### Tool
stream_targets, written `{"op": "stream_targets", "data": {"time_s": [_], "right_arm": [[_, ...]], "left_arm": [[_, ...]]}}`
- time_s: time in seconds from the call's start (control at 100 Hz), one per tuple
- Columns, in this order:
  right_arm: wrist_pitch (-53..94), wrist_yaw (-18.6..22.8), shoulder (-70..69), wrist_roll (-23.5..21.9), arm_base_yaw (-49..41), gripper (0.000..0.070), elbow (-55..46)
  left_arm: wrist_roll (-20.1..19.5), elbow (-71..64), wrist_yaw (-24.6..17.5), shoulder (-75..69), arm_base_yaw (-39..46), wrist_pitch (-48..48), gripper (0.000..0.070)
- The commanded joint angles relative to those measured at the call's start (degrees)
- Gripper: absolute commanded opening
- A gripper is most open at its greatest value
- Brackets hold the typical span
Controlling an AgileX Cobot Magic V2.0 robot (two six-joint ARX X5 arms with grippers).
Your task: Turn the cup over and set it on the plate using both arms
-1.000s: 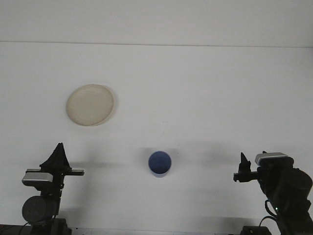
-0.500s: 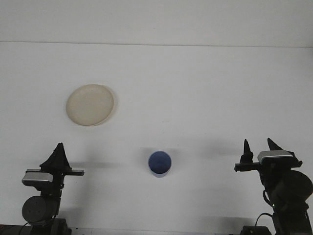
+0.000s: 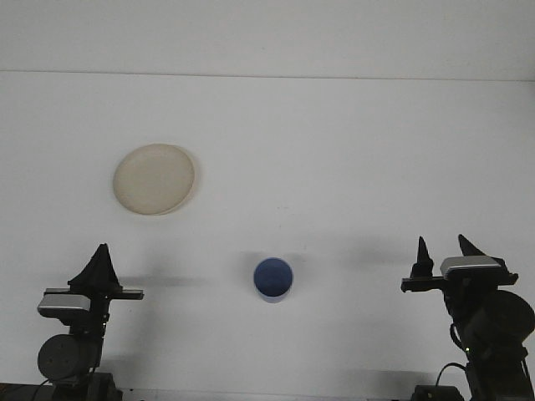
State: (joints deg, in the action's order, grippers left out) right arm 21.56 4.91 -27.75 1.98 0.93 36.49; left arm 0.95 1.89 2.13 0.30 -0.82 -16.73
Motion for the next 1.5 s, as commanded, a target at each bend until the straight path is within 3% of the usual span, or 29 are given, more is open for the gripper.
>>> {"op": "stream_targets", "data": {"time_s": [0.0, 0.4, 0.51, 0.64, 0.81, 1.1, 1.32, 1.49], "right_arm": [[-0.6, -0.1, -0.1, 0.7, 0.0, 0.048, 0.2], [-0.5, -0.1, -0.1, 0.7, 0.0, 0.048, 0.2], [-0.6, -0.4, -0.1, 0.7, 0.0, 0.048, 0.2], [-0.5, -0.4, -0.1, 0.7, 0.0, 0.048, 0.2], [-0.6, -0.4, -0.1, 0.7, 0.0, 0.048, 0.2], [-0.5, -0.4, -0.1, 0.7, 0.0, 0.048, 0.2], [-0.5, -0.4, -0.1, 0.7, 0.0, 0.048, 0.2], [-0.5, -0.4, -0.1, 0.7, 0.0, 0.048, 0.2]], "left_arm": [[0.1, -1.1, 0.0, -0.1, 0.1, -0.9, 0.0012], [1.4, 1.3, 0.0, -0.1, 0.1, 0.9, 0.0012], [2.3, 7.2, -0.1, 0.4, 0.1, 9.6, 0.0012], [6.2, 17.1, -0.1, 3.7, 0.1, 22.1, 0.0012], [6.2, 31.6, -1.7, 13.2, 0.1, 33.9, 0.0012], [3.2, 54.2, -8.0, 34.1, 0.1, 49.3, 0.0012], [1.9, 65.3, -8.1, 47.6, 0.1, 61.8, 0.0012], [-1.0, 66.7, -8.1, 54.1, 0.1, 65.5, 0.0012]]}}
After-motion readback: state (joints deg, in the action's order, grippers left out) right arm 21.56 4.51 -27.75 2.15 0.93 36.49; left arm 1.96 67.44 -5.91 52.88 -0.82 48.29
